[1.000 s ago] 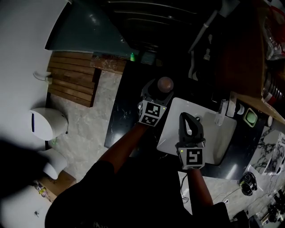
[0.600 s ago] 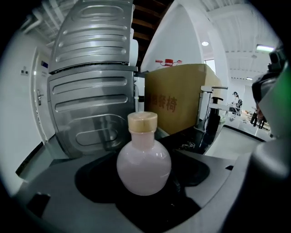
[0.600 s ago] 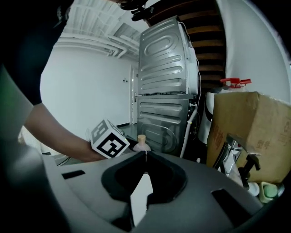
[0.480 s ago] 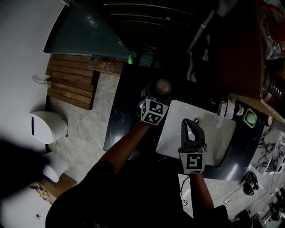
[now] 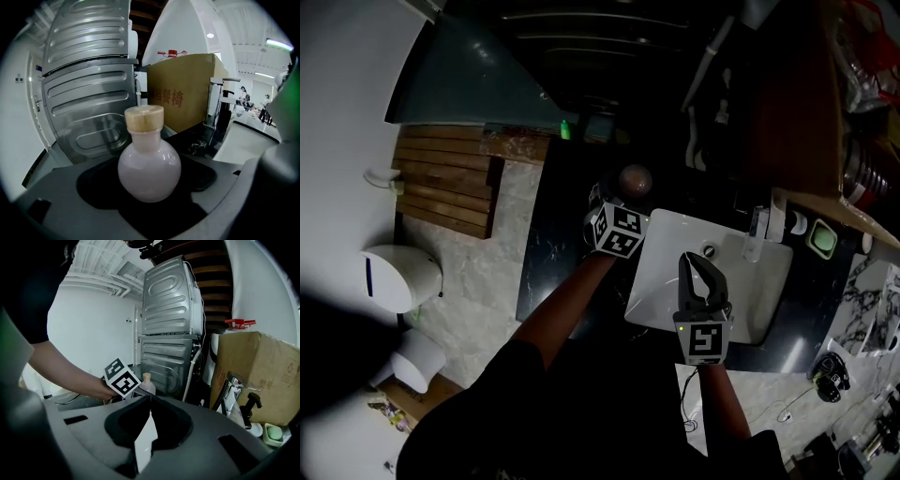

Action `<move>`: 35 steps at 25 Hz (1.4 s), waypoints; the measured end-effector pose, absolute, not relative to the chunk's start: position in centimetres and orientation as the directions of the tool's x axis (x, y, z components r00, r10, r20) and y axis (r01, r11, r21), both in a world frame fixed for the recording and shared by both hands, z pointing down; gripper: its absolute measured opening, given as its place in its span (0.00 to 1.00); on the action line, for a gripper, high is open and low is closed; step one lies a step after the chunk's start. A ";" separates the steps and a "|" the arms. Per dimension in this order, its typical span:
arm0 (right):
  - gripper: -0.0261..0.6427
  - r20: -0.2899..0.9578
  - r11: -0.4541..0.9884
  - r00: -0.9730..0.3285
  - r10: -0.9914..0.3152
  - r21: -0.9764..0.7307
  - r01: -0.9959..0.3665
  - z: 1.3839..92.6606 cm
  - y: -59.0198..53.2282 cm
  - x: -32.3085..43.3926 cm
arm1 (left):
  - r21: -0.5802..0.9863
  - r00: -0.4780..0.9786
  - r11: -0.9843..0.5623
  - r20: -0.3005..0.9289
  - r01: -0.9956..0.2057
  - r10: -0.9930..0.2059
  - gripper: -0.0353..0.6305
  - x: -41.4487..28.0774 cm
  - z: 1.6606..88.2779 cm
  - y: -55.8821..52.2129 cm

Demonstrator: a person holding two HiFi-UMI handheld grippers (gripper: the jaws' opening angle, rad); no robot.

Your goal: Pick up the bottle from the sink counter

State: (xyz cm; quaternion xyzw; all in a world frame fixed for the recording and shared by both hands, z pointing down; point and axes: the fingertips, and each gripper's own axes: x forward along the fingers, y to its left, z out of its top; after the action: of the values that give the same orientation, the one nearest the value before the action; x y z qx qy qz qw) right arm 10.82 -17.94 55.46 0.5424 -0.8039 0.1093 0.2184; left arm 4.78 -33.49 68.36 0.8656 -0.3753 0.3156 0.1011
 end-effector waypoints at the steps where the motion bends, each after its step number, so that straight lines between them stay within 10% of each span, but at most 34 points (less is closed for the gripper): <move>1: 0.10 0.471 0.388 -0.316 -0.824 0.063 -0.919 55.5 -17.9 10.8 | -0.059 0.521 -0.698 0.622 -0.714 -0.585 0.61 4.8 68.4 -33.5; 35: 0.10 0.306 0.218 -0.236 -0.922 -0.092 -0.972 49.6 -17.2 14.1 | 0.068 0.594 -0.634 0.440 -0.770 -0.674 0.62 1.7 56.1 -26.3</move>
State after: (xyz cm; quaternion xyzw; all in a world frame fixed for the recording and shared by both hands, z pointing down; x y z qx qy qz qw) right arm 14.05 -17.22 49.58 0.6112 -0.7747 0.1327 0.0930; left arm 1.66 -26.27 56.08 0.8837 -0.4085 0.1903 0.1263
